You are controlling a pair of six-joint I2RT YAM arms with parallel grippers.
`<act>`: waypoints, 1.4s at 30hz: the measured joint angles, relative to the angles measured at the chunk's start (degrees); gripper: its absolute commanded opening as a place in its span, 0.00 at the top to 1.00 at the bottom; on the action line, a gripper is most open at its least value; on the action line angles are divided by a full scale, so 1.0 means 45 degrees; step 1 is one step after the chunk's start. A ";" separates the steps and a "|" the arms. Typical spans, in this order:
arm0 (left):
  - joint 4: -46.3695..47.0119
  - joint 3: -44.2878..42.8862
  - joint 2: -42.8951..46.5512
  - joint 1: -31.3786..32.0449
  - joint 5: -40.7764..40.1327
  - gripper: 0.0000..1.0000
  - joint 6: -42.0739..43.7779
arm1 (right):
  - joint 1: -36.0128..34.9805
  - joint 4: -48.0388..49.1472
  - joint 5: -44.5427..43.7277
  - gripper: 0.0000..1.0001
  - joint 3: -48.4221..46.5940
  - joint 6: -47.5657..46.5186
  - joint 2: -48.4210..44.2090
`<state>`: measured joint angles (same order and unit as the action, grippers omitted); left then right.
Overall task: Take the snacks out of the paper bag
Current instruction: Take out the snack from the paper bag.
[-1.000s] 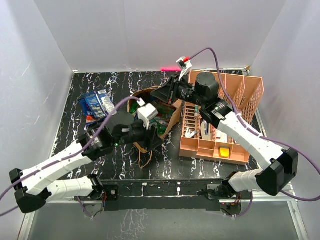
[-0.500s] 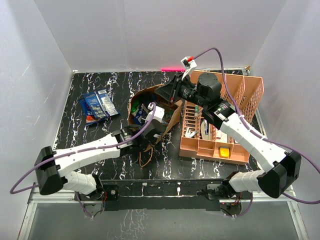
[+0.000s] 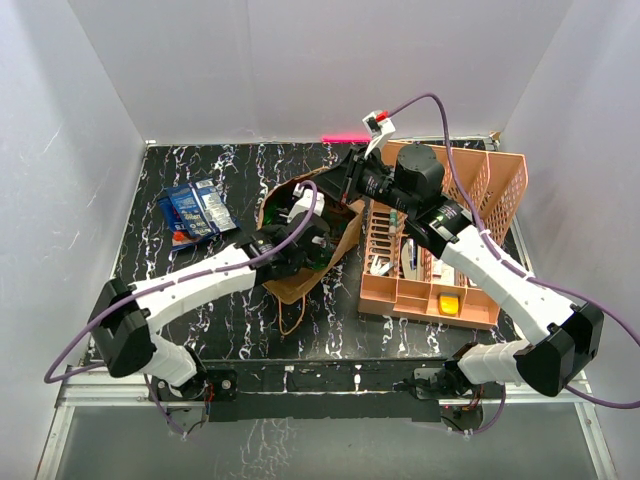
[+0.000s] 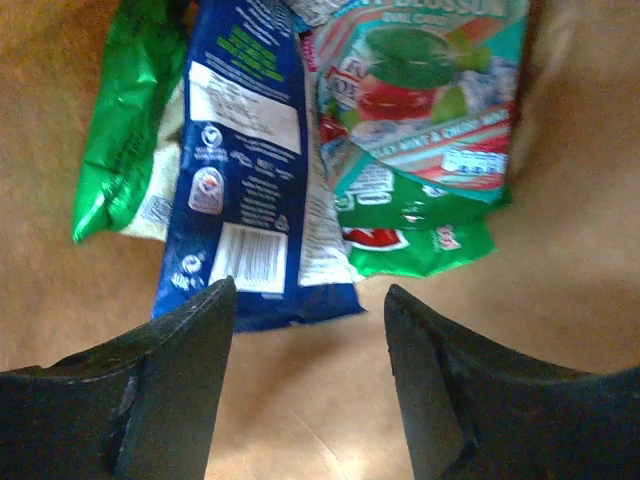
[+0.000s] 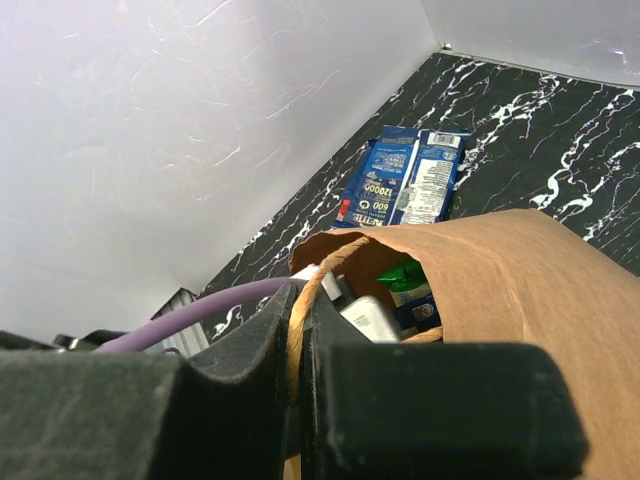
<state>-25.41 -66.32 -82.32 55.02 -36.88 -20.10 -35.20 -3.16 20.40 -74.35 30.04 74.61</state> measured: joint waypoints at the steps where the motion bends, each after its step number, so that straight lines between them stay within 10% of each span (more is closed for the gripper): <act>1: 0.0097 -0.0005 -0.0189 -0.0160 -0.0015 0.35 0.0253 | 0.0000 -0.0005 -0.0034 0.93 -0.0005 0.0005 0.0000; 12: 0.1710 -0.0359 -0.1234 -0.0695 -0.1826 0.19 0.3181 | 0.0131 -0.0335 -0.0539 0.93 -0.0053 -0.0151 0.0000; 24: 0.1899 -0.0515 -0.2069 -0.1127 -0.1316 0.46 0.3308 | 0.0083 -0.0622 -0.0515 0.93 -0.0053 -0.0223 0.0000; 32: 0.1545 -0.0495 -0.2089 -0.1132 -0.0957 0.35 0.2701 | 0.0068 -0.0602 -0.0481 0.92 -0.0053 -0.0223 0.0000; 42: 0.1185 -0.0578 -0.3002 -0.1132 -0.0690 0.88 0.2093 | 0.0063 -0.0612 -0.0457 0.93 -0.0053 -0.0219 0.0000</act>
<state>-20.08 -68.93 -95.83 49.93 -39.99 -10.68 -34.92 -5.91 18.35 -74.59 29.06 74.61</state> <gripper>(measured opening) 0.291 0.077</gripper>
